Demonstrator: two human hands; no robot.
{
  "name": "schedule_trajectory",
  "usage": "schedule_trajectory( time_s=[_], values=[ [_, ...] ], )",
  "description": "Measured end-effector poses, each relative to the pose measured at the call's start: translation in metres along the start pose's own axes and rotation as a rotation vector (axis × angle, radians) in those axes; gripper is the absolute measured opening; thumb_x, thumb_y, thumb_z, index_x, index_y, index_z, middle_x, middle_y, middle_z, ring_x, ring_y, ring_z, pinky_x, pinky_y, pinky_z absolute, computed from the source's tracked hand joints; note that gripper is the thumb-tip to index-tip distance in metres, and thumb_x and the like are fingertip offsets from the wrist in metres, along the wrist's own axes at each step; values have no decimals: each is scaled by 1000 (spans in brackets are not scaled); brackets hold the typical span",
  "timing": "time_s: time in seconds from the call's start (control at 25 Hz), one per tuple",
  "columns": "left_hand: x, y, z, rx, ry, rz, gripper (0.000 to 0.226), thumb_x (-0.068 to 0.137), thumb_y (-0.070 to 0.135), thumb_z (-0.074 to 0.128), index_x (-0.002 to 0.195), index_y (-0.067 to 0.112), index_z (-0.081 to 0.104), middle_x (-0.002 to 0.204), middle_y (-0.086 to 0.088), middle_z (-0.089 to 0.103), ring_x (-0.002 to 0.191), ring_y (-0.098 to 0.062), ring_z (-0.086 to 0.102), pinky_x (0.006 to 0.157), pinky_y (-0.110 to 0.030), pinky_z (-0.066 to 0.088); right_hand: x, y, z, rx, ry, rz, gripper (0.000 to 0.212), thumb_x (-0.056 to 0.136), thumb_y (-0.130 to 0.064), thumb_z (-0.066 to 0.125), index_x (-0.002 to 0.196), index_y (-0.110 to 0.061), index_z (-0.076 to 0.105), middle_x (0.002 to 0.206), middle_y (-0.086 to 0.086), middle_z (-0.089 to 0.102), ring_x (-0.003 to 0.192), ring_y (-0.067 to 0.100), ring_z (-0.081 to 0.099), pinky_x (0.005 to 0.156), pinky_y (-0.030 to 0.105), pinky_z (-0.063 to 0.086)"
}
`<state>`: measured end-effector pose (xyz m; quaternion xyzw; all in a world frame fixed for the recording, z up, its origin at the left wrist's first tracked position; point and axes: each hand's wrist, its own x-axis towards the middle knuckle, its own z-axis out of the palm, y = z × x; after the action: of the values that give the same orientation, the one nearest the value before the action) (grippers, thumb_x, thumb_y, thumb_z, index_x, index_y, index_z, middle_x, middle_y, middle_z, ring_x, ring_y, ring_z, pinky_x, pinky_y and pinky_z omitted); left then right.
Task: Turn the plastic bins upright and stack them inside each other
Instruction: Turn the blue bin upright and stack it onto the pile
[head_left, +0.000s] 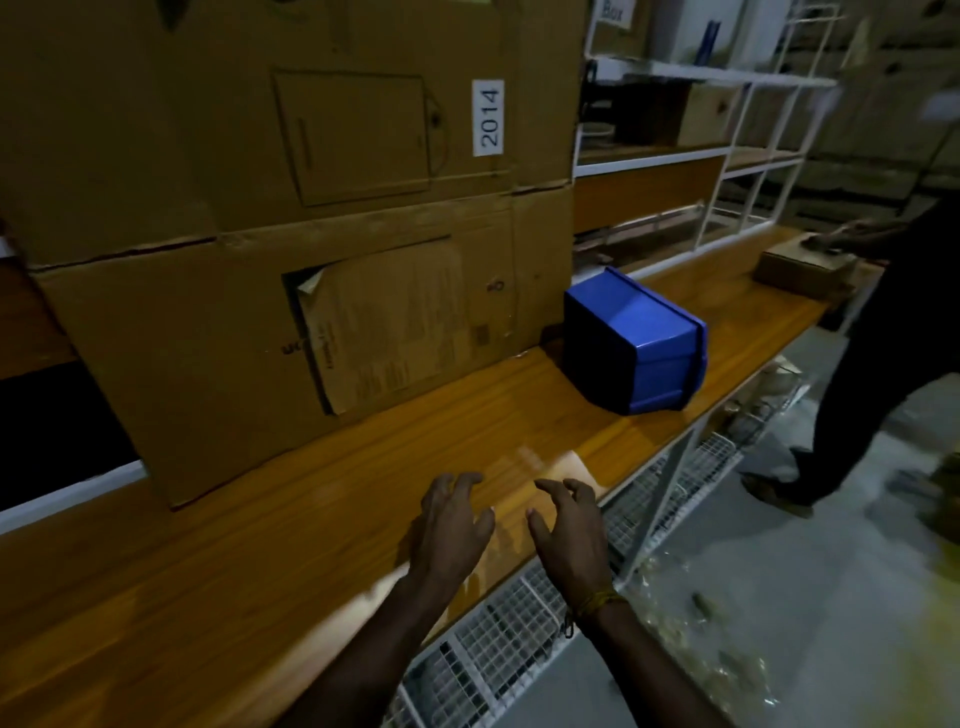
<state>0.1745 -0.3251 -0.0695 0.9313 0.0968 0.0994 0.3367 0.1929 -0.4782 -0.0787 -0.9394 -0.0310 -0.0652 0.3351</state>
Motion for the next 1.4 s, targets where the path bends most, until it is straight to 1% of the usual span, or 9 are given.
schedule_trajectory(
  time_s=[0.28,0.48,0.64,0.8,0.96,1.08,1.24,1.32,1.4],
  values=[
    [90,30,38,-51,-46,77,45,93,33,58,137,27,46,145,-4,37,130,-27,41,93,-39,47,93,19,-14,17,74,7,39,96,-39,52,134,-27,51,143,7,39,124,28,49,91,44,50],
    [159,49,63,-72,-66,145,45,93,32,57,136,27,47,144,-4,38,131,-27,41,96,-37,44,173,27,-22,29,129,-16,39,96,-39,53,131,-23,53,136,8,44,120,27,51,92,41,49],
    [200,66,89,-52,-122,182,45,93,33,56,136,27,46,145,-6,38,131,-27,41,96,-37,45,220,46,-29,-13,182,37,38,95,-39,54,129,-24,54,133,8,48,117,27,53,92,42,50],
    [238,94,112,-83,-89,212,45,92,35,57,135,29,47,144,-4,39,131,-24,42,94,-36,48,277,62,-45,-50,253,61,39,93,-37,54,129,-21,54,134,13,49,122,31,50,96,49,48],
    [277,129,132,-86,-69,223,47,91,36,56,136,31,45,146,-5,37,132,-25,42,100,-39,47,340,79,-71,-149,315,62,40,92,-34,58,129,-21,56,141,17,45,132,38,40,102,55,37],
    [303,159,147,-104,-44,218,47,94,37,53,139,28,44,152,-1,34,138,-21,37,107,-34,41,379,96,-85,-250,337,54,40,90,-35,60,128,-23,57,145,19,41,140,41,30,110,59,24],
    [336,198,171,-117,2,214,46,94,36,54,138,25,47,156,1,33,141,-16,34,109,-30,33,427,120,-103,-361,247,78,49,92,-37,58,138,-24,47,156,24,24,148,43,10,117,61,7],
    [346,208,184,-107,9,205,46,93,35,56,137,25,47,156,1,33,142,-16,34,110,-29,32,444,130,-107,-397,191,109,56,91,-38,57,142,-21,42,155,27,24,146,45,14,117,59,7],
    [351,212,196,-90,-1,184,46,92,35,57,136,25,48,155,0,34,143,-17,33,111,-31,31,454,137,-107,-395,183,99,58,89,-36,60,141,-16,45,145,29,37,135,48,32,115,59,17]
  ],
)
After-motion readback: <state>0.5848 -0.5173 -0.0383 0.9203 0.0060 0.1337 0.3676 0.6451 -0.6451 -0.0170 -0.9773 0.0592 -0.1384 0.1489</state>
